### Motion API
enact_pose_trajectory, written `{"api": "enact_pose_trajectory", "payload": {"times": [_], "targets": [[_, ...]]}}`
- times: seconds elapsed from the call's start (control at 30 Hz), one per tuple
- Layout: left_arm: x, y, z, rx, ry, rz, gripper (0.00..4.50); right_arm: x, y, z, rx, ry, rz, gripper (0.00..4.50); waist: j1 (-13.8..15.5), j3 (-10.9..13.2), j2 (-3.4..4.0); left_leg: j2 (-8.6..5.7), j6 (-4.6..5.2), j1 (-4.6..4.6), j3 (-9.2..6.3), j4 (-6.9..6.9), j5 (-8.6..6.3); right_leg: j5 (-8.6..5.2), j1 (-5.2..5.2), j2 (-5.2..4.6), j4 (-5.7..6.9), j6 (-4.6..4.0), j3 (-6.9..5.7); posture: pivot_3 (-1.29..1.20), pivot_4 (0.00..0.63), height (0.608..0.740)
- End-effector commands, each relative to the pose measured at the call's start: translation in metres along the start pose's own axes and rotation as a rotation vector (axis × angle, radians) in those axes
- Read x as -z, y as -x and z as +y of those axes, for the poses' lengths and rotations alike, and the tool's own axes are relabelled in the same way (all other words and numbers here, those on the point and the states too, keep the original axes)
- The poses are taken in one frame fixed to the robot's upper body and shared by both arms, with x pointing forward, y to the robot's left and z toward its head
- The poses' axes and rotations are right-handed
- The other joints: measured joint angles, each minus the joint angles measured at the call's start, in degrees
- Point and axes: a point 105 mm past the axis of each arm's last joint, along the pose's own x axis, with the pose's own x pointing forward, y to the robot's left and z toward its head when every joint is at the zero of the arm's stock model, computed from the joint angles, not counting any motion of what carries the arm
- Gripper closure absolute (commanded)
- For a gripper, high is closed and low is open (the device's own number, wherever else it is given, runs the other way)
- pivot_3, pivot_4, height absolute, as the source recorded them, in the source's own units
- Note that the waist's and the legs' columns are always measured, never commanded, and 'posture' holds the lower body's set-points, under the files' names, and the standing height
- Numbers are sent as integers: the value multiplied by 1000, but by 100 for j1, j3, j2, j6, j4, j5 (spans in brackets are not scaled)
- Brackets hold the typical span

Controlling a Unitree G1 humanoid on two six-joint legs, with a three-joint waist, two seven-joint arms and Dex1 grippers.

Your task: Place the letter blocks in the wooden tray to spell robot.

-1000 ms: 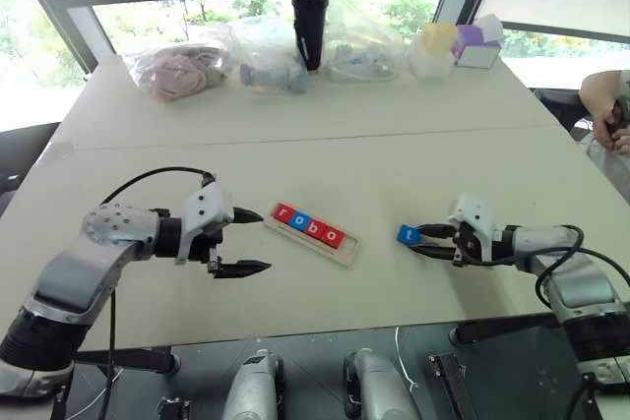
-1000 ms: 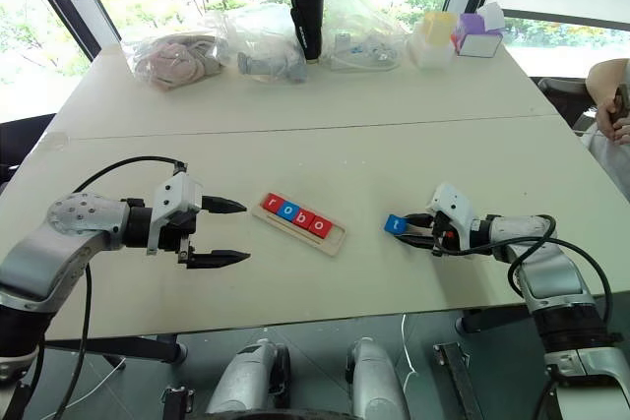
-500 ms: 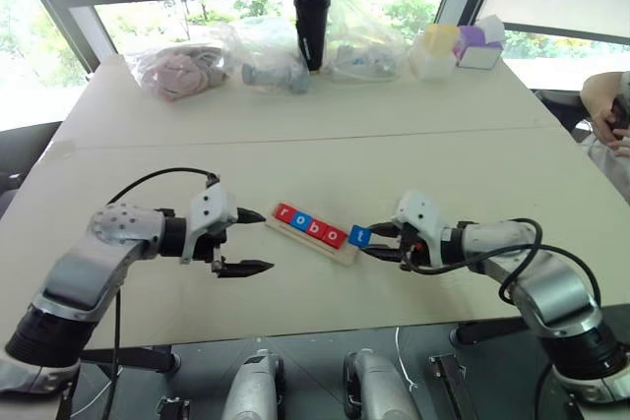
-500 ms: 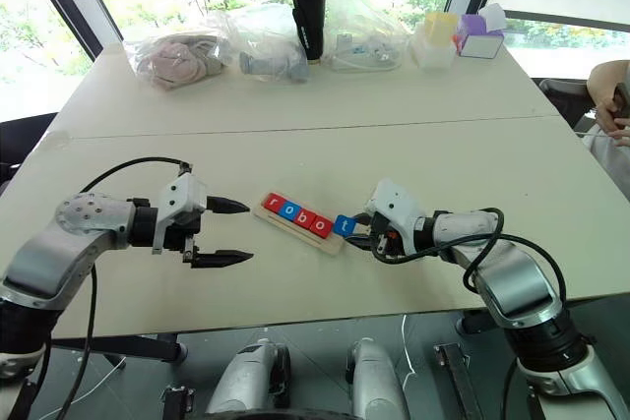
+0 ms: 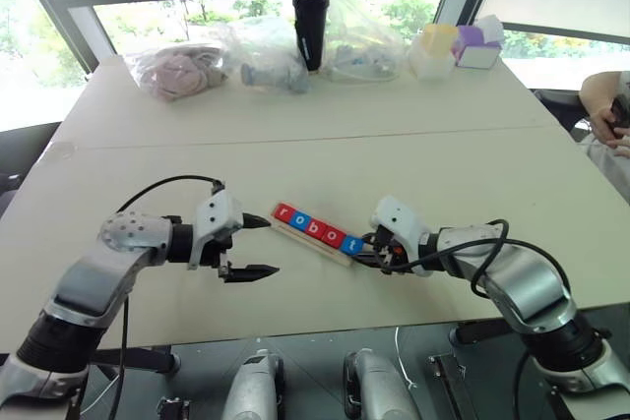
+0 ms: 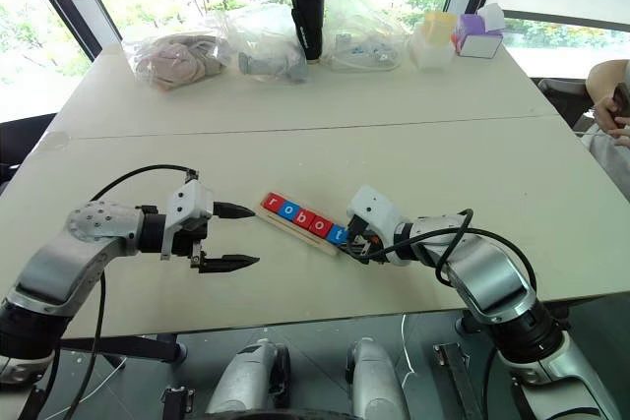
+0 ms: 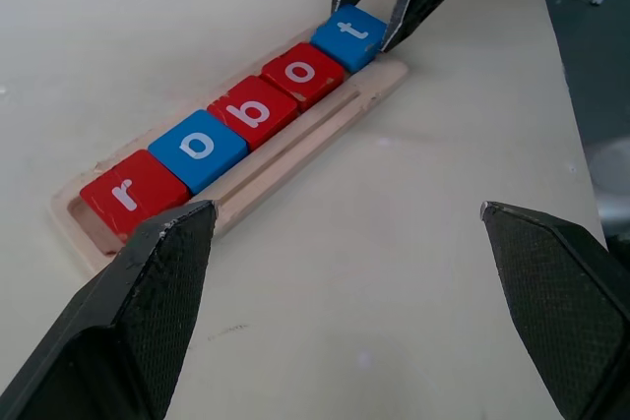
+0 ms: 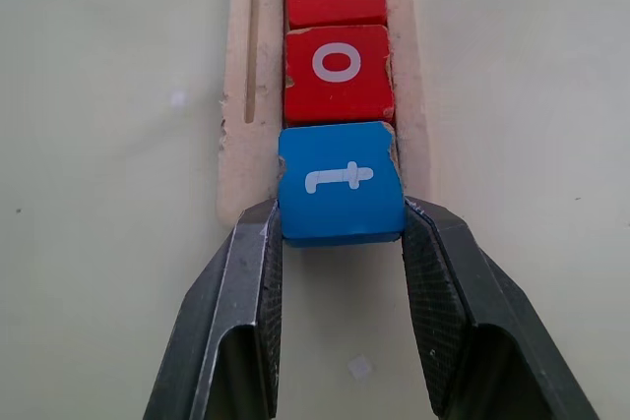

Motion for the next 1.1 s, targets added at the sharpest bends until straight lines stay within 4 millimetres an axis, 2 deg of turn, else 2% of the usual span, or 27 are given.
{"api": "enact_pose_trajectory", "payload": {"times": [0.03,0.27,0.8,1.0,1.03,1.1], "targets": [[-5,-1,-2,-2,-28,-13,0,-12,2,2,-4,37,-26,3369,-5,0,0,0,0,0,0,0,0,0,0,0,0,0,0,0,150,740],[-4,-1,-1,-12,-22,-16,0,-20,-4,-1,4,42,-40,3369,-10,0,0,0,0,0,1,0,0,0,-1,2,0,0,0,0,150,740],[-4,-1,2,-34,-20,-20,0,-22,-7,1,-7,49,-42,3369,-8,0,0,0,0,0,1,0,0,0,0,1,0,0,0,0,150,740],[-4,-2,3,-37,-22,-20,0,-27,-5,2,-14,55,-68,278,-9,0,0,0,0,0,1,0,0,0,0,1,0,0,0,0,150,740],[-4,-2,3,-38,-22,-19,0,-28,-4,1,-7,53,-74,79,-9,0,0,0,0,0,1,0,0,0,0,1,0,0,0,0,150,740],[-4,-2,3,-40,-23,-19,0,-32,-2,-1,0,50,-95,79,-10,0,0,0,0,0,1,0,0,0,0,1,0,0,0,0,150,740]]}}
